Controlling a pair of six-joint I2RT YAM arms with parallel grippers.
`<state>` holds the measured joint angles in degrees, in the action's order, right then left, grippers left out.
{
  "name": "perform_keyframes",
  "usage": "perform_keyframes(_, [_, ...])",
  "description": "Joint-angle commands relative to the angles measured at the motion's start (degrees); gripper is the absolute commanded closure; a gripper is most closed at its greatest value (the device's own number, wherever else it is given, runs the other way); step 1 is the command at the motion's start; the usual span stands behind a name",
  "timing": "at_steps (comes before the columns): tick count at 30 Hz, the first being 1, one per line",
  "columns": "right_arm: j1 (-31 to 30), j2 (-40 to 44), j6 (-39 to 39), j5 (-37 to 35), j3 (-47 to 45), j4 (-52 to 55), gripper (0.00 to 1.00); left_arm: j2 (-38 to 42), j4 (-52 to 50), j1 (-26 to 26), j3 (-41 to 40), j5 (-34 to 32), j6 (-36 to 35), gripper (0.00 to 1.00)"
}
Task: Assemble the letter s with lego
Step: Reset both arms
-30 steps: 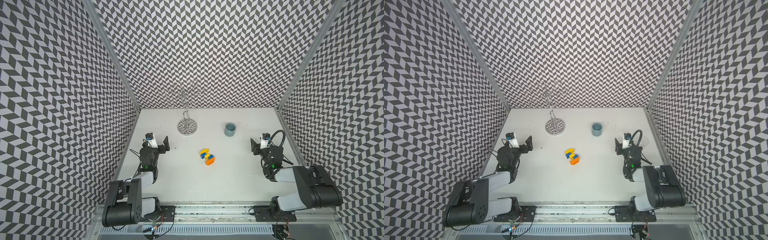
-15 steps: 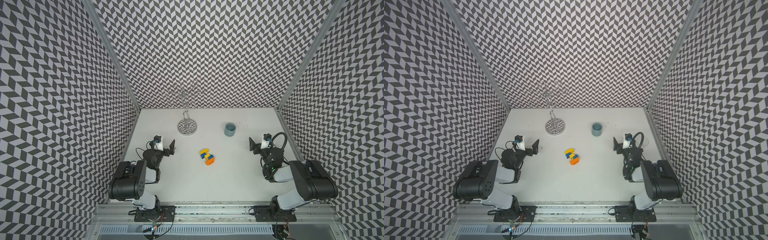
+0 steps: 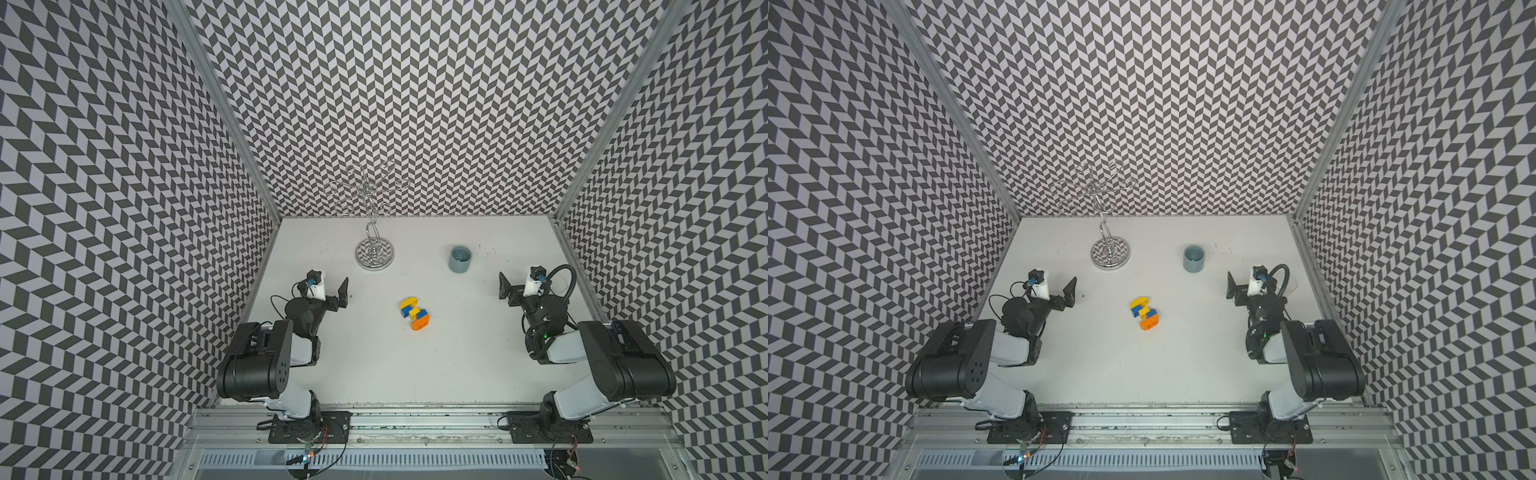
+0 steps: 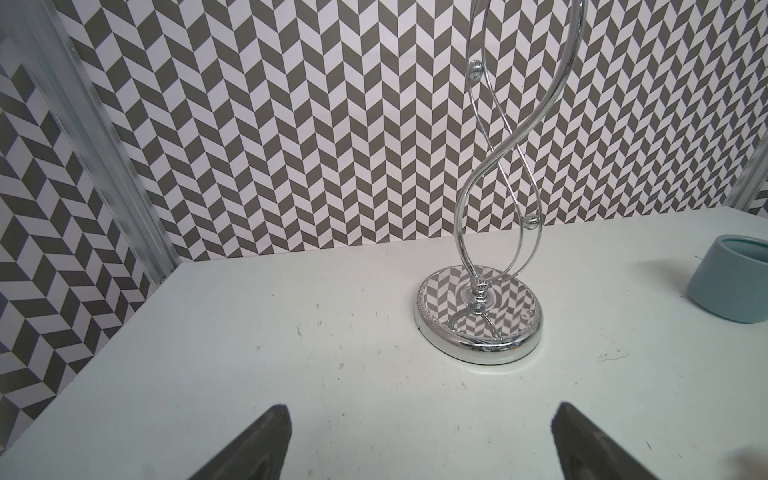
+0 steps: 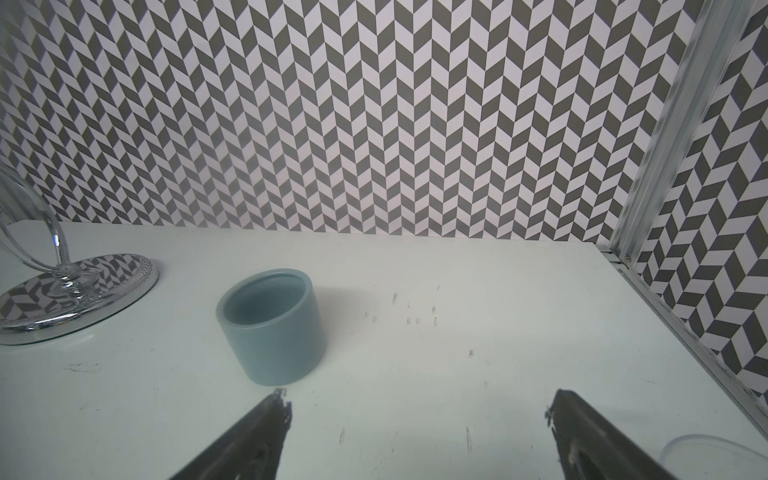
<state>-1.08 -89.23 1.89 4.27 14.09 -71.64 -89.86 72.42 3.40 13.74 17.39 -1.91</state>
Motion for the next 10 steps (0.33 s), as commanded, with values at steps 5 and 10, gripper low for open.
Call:
perform_keyframes(5, [0.2, -0.9, -0.3, -0.6, 1.0, -2.5, 0.01, 0.5, 1.3, -0.3, 0.3, -0.4, -0.7, 0.0])
perform_keyframes(10, [0.2, -0.2, -0.3, -0.7, 0.1, -3.3, 0.0, 0.5, 1.3, -0.3, 0.3, -0.4, -0.7, 0.0])
